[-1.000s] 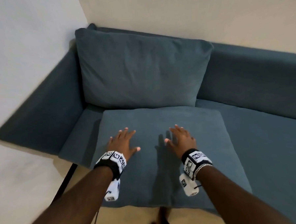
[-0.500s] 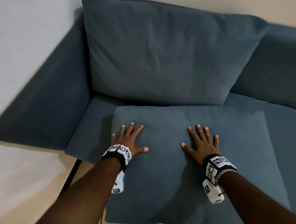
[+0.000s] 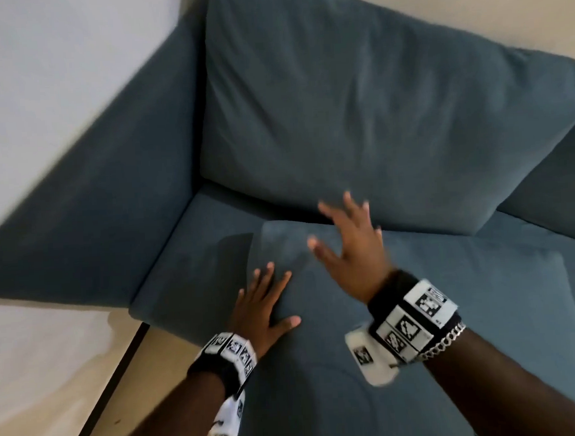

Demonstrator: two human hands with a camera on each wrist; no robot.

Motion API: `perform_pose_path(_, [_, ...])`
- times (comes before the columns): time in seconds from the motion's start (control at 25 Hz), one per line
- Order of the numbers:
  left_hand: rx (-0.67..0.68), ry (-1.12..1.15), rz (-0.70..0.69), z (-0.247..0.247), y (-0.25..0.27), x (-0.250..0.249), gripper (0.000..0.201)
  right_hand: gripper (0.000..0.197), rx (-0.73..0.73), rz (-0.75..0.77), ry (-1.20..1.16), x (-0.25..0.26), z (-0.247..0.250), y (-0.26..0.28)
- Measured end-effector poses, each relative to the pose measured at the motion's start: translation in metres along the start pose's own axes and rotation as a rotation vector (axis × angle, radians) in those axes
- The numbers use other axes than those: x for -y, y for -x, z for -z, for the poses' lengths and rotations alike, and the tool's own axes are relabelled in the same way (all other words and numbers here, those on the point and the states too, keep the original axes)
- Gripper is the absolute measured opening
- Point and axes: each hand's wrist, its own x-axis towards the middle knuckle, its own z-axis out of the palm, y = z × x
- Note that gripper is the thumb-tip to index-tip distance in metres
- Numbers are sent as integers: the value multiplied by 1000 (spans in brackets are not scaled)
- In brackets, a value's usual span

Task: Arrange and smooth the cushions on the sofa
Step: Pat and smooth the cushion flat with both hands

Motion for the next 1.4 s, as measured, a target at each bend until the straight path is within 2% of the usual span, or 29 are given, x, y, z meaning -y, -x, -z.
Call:
perform_pose_path(0.08, [-47,142,97,-4,7,25,69,62,-492,180,-166,52,13,-32])
perform_pose_path(0.12, [-38,206,125,-5,11,34,63,63,-684,181,-177,60,3,-45])
perform_pose_path(0.16, [-35,254,112,-7,14,41,60,64,-754,137,-106,58,-16,-55])
perform_pose_path(0.2, [-35,281,80,-10,16,43,60,68,-648,56,55,45,-44,-60])
perform_pose_path(0.24, [-50,313,55,-9,15,48,60,70,-330,-37,235,29,-84,-64])
perform_pose_path(0.28, [-56,352,60,-9,16,50,61,71,76,-140,407,6,-124,-64])
perform_pose_path(0.32, [-44,378,69,-12,18,51,61,72,364,-224,484,-10,-149,-66])
perform_pose_path(0.36, [-35,387,65,-12,15,54,61,72,477,-268,500,-11,-153,-77])
perform_pose_path(0.4, [-9,407,61,-17,18,53,62,70,455,-290,424,0,-143,-81])
perform_pose_path(0.48, [-25,447,27,-19,22,51,65,62,86,-128,133,35,-106,-90])
perform_pose_path(0.56, [-75,511,9,-24,19,50,64,55,-462,46,-88,52,-76,-84])
perform_pose_path(0.6, [-77,516,22,-28,18,50,63,56,-608,57,-25,48,-74,-77])
perform_pose_path(0.64, [-82,512,35,-29,17,50,62,59,-542,72,167,34,-87,-68])
perform_pose_path(0.68, [-81,498,57,-29,16,50,61,62,-196,42,397,18,-108,-60])
perform_pose_path(0.72, [-56,486,73,-29,18,49,61,62,222,-31,556,-1,-131,-56])
perform_pose_path(0.76, [-39,468,81,-28,19,45,61,61,501,-87,641,-14,-141,-65])
perform_pose_path(0.8, [-28,434,91,-25,17,41,63,59,596,-93,612,-11,-135,-77])
perform_pose_path(0.84, [-20,413,104,-24,16,41,65,57,522,-70,456,1,-120,-91])
perform_pose_path(0.88, [-23,415,112,-23,15,41,66,55,323,-5,306,15,-100,-102])
perform_pose_path(0.96, [-81,391,108,-26,11,37,65,50,-285,90,69,22,-60,-94])
perform_pose_path(1.0, [-95,377,116,-28,11,34,64,52,-531,56,41,12,-48,-80])
perform_pose_path(1.04, [-117,374,138,-29,8,30,63,57,-580,4,187,-8,-49,-64])
perform_pose_path(1.08, [-153,378,168,-28,5,25,61,61,-370,-55,367,-27,-57,-47])
perform_pose_path(1.16, [-240,378,197,-26,2,12,61,66,328,-185,567,-66,-85,-31])
perform_pose_path(1.2, [-275,374,194,-22,-1,5,65,69,467,-182,557,-72,-84,-37])
perform_pose_path(1.24, [-290,349,184,-19,-7,0,70,70,404,-147,465,-69,-73,-45])
perform_pose_path(1.28, [-290,299,174,-17,-13,-6,74,70,223,-79,357,-61,-52,-51])
perform_pose_path(1.36, [-267,149,128,-12,-26,-16,77,62,-380,26,157,-52,-15,-51])
perform_pose_path(1.4, [-242,85,116,-11,-33,-22,78,60,-583,12,114,-62,-7,-45])
